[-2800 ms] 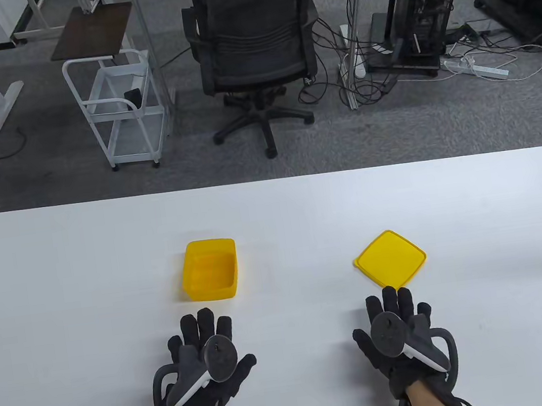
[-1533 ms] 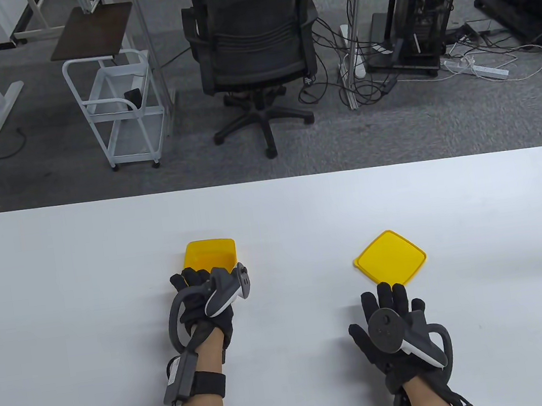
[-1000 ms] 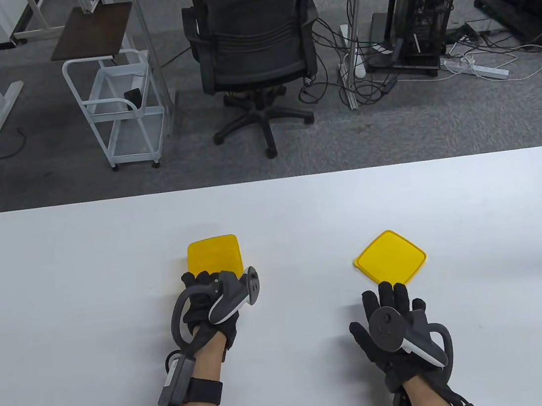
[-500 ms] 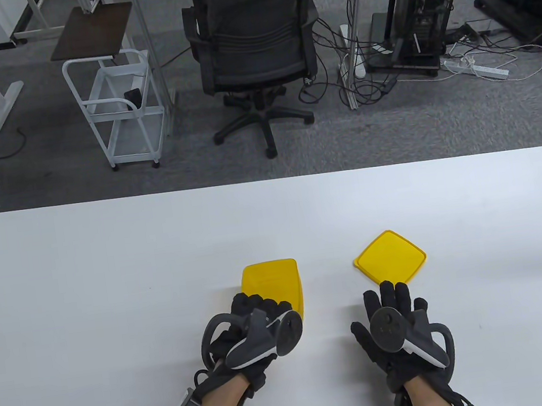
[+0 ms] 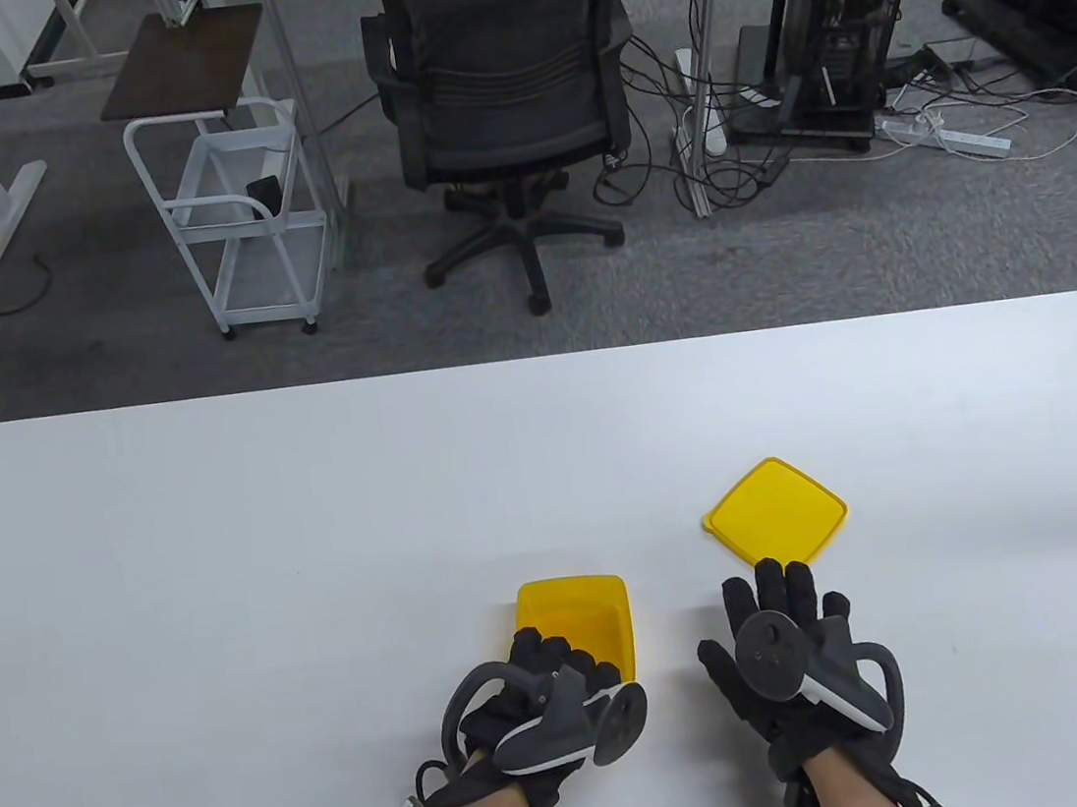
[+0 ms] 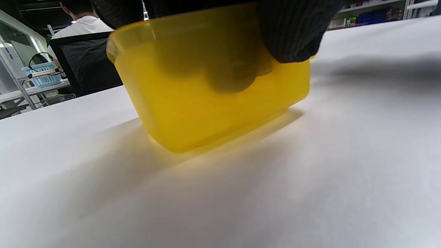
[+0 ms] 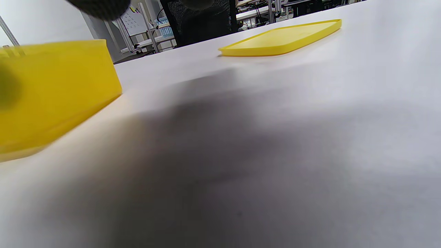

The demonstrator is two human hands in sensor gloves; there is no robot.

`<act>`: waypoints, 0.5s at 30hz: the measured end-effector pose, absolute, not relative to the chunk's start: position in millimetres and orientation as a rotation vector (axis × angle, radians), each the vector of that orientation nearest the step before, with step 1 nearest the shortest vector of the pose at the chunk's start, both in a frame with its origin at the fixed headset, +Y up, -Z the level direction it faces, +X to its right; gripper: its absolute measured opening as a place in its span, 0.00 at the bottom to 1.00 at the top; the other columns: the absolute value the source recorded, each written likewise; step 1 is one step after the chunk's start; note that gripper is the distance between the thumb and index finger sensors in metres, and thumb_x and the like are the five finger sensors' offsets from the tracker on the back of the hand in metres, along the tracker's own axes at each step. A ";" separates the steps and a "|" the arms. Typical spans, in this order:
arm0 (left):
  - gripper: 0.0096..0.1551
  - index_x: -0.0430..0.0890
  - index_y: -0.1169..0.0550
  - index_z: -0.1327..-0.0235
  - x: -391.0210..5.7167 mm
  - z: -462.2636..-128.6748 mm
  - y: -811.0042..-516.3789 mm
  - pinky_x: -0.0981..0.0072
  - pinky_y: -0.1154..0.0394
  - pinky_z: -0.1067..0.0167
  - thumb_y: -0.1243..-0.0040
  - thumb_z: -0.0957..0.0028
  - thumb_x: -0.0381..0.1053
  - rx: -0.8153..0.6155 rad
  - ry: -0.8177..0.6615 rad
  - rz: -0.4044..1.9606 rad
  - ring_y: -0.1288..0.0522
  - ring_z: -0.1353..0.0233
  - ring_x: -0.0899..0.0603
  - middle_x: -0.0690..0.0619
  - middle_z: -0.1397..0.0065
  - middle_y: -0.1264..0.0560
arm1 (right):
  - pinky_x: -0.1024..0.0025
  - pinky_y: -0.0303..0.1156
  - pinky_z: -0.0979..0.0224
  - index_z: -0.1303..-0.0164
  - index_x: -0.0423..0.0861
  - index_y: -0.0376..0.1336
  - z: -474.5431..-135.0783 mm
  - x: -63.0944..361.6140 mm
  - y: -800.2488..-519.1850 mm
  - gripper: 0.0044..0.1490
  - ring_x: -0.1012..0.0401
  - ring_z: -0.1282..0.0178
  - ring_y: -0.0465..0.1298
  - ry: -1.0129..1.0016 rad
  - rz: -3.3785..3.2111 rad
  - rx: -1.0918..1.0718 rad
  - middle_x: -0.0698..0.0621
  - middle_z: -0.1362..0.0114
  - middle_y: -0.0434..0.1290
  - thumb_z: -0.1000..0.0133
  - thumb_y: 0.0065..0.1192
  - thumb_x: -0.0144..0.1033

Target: Cover the plastic food container

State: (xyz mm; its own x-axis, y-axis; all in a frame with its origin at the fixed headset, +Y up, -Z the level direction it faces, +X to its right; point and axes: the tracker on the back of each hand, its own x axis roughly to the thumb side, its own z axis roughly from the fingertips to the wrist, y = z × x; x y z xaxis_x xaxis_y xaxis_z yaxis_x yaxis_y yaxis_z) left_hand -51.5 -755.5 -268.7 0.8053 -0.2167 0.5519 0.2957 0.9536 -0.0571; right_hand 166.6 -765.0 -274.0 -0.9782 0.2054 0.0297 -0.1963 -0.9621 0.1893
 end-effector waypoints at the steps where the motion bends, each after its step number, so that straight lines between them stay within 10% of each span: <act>1: 0.25 0.56 0.28 0.27 -51.7 -268.4 -757.2 0.35 0.43 0.18 0.44 0.37 0.55 -0.150 -0.572 -0.272 0.28 0.24 0.44 0.55 0.32 0.21 | 0.28 0.35 0.17 0.09 0.42 0.37 -274.0 166.6 -765.0 0.48 0.35 0.15 0.32 0.275 2.925 0.072 0.31 0.11 0.34 0.30 0.37 0.61; 15: 0.45 0.52 0.52 0.12 -138.8 -269.8 -700.0 0.26 0.60 0.18 0.60 0.39 0.68 -0.128 -0.258 0.051 0.63 0.10 0.28 0.39 0.07 0.61 | 0.28 0.35 0.17 0.09 0.42 0.37 -273.3 167.7 -764.2 0.48 0.35 0.14 0.32 0.256 2.919 0.073 0.32 0.11 0.35 0.31 0.37 0.61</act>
